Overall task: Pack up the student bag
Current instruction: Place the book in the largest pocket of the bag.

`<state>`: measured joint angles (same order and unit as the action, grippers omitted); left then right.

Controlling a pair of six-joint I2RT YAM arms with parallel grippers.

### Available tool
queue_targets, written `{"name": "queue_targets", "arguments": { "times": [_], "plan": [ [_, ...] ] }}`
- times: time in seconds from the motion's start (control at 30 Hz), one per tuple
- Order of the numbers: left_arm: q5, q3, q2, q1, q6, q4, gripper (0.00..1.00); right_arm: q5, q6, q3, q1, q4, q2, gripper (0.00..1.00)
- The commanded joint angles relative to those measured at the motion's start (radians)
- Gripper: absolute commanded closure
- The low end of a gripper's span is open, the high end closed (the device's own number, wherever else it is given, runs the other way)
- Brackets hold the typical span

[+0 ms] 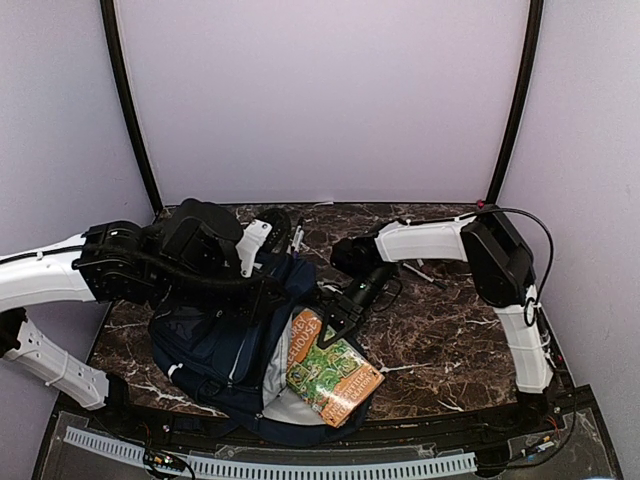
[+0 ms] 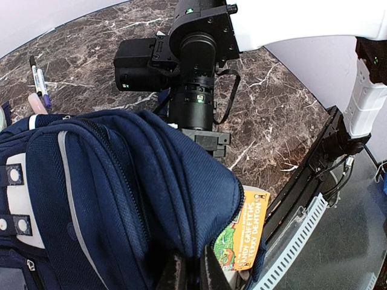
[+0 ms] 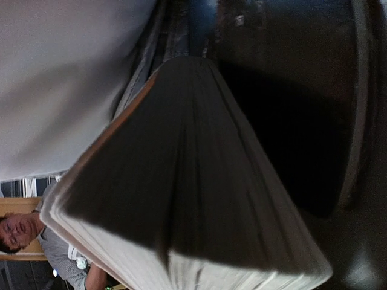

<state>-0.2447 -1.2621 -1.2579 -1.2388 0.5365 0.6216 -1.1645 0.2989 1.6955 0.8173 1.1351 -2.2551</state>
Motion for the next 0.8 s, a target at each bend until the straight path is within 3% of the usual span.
{"name": "queue_targets", "arguments": {
  "times": [0.0, 0.2, 0.47, 0.77],
  "plan": [
    [-0.022, 0.007, 0.056, 0.002, 0.007, -0.174, 1.0, 0.166, -0.208, -0.021, 0.014, -0.221, 0.067, 0.97],
    [-0.029, 0.016, 0.05, 0.003, 0.001, -0.184, 1.0, 0.329, -0.202, -0.06, 0.017, -0.243, 0.127, 0.79],
    [-0.042, 0.004, 0.038, 0.004, -0.002, -0.147, 1.0, 0.402, -0.154, -0.128, 0.018, -0.258, 0.225, 0.49],
    [-0.071, 0.05, 0.071, 0.005, 0.005, -0.149, 1.0, 0.44, -0.094, -0.246, 0.017, -0.303, 0.355, 0.41]
  ]
}}
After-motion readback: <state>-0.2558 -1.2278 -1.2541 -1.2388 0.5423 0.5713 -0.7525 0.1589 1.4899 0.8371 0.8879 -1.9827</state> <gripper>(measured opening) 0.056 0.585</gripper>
